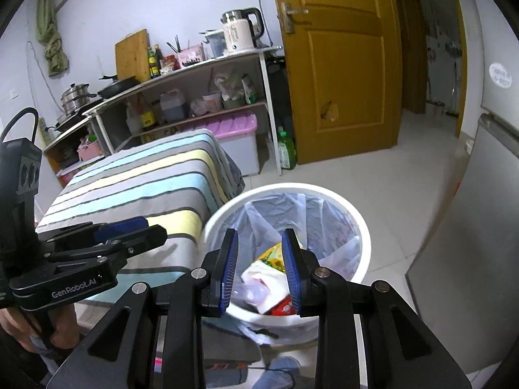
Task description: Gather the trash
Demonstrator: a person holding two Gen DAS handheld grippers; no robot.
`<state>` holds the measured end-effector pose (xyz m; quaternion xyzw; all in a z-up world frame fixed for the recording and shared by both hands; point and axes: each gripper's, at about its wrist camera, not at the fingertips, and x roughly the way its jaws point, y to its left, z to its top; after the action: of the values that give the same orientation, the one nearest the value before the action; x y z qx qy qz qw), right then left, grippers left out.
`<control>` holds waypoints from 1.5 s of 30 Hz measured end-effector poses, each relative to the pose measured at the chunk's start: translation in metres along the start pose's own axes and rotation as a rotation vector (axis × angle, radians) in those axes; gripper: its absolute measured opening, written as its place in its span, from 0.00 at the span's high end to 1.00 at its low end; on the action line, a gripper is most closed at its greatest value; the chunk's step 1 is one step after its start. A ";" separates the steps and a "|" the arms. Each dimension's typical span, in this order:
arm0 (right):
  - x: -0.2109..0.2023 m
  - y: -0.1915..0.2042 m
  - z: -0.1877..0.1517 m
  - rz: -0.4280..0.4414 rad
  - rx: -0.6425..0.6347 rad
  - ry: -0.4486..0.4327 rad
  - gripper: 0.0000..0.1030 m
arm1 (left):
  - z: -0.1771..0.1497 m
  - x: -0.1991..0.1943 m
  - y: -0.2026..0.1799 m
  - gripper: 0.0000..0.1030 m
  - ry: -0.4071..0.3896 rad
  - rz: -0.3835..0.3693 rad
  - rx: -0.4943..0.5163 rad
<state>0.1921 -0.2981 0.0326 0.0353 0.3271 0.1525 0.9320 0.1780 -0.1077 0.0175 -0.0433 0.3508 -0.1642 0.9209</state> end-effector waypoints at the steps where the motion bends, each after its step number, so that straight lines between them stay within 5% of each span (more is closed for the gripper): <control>1: -0.005 0.004 -0.001 -0.001 -0.007 -0.009 0.72 | -0.001 -0.006 0.000 0.60 -0.010 -0.001 0.001; 20: -0.069 0.047 -0.044 -0.031 -0.052 -0.047 0.72 | -0.043 -0.087 -0.011 0.53 -0.143 0.006 0.068; 45: -0.083 0.059 -0.066 -0.046 -0.083 -0.061 0.72 | -0.075 -0.104 -0.009 0.52 -0.152 0.037 0.043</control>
<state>0.0742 -0.2694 0.0410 -0.0063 0.2924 0.1435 0.9454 0.0531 -0.0787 0.0288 -0.0295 0.2772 -0.1509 0.9484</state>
